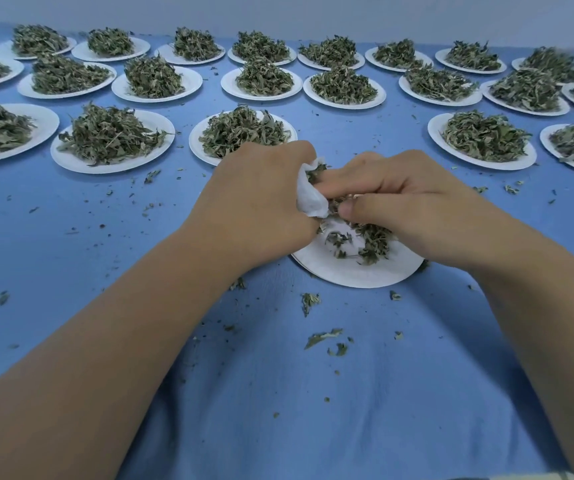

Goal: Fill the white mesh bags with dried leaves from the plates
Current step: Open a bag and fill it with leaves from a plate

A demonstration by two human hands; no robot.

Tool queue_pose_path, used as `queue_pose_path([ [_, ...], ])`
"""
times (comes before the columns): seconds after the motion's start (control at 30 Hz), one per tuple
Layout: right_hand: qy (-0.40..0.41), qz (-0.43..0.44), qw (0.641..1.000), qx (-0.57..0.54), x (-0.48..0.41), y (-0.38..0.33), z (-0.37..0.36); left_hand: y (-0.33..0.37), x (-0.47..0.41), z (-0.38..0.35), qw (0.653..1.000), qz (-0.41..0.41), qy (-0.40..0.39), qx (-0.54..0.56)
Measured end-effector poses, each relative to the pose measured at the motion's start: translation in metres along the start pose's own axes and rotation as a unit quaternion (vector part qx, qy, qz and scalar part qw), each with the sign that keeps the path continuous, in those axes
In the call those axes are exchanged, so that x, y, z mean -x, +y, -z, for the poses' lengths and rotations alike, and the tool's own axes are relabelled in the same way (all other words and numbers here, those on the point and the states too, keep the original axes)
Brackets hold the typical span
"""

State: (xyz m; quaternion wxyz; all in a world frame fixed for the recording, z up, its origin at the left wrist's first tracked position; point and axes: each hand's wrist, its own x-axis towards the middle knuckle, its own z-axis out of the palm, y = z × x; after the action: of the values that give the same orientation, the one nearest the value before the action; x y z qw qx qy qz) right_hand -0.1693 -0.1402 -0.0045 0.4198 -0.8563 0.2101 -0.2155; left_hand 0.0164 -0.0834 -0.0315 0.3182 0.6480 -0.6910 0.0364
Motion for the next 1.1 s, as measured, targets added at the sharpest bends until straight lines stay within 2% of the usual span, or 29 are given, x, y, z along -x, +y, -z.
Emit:
queue_pose_path([
  [0.2, 0.123, 0.024, 0.991, 0.049, 0.007, 0.003, 0.005, -0.005, 0.000, 0.001, 1.000, 0.021, -0.011, 0.008],
  [0.37, 0.019, 0.028, 0.998, 0.061, 0.007, -0.004, -0.005, 0.000, -0.002, 0.000, 1.000, -0.027, -0.011, 0.003],
  [0.57, -0.031, 0.014, 0.998, 0.056, 0.005, -0.003, -0.003, 0.005, 0.002, 0.005, 0.999, -0.043, -0.016, 0.025],
  [0.63, -0.006, 0.032, 0.999, 0.040, 0.006, -0.003, -0.005, 0.009, 0.003, 0.006, 0.998, -0.042, -0.022, 0.031],
  [0.73, 0.095, 0.065, 0.993, 0.000, 0.009, -0.001, 0.002, 0.006, 0.000, 0.012, 1.000, -0.021, -0.010, 0.015],
  [0.8, 0.140, 0.078, 0.986, 0.049, 0.011, 0.005, 0.014, -0.005, 0.000, 0.015, 1.000, 0.018, -0.014, -0.001],
  [0.83, 0.127, 0.070, 0.985, 0.092, 0.012, 0.008, 0.019, -0.012, 0.001, 0.017, 0.999, 0.041, -0.020, 0.003],
  [0.9, 0.036, 0.014, 0.982, 0.187, 0.012, 0.015, 0.024, -0.022, 0.003, 0.019, 0.996, 0.077, -0.025, 0.037],
  [1.0, -0.083, -0.015, 0.950, 0.302, 0.010, 0.025, 0.012, -0.028, 0.003, 0.020, 0.992, 0.106, -0.034, 0.066],
  [1.1, -0.088, 0.012, 0.947, 0.308, 0.004, 0.033, -0.001, -0.029, 0.003, 0.022, 0.988, 0.120, -0.078, 0.057],
])
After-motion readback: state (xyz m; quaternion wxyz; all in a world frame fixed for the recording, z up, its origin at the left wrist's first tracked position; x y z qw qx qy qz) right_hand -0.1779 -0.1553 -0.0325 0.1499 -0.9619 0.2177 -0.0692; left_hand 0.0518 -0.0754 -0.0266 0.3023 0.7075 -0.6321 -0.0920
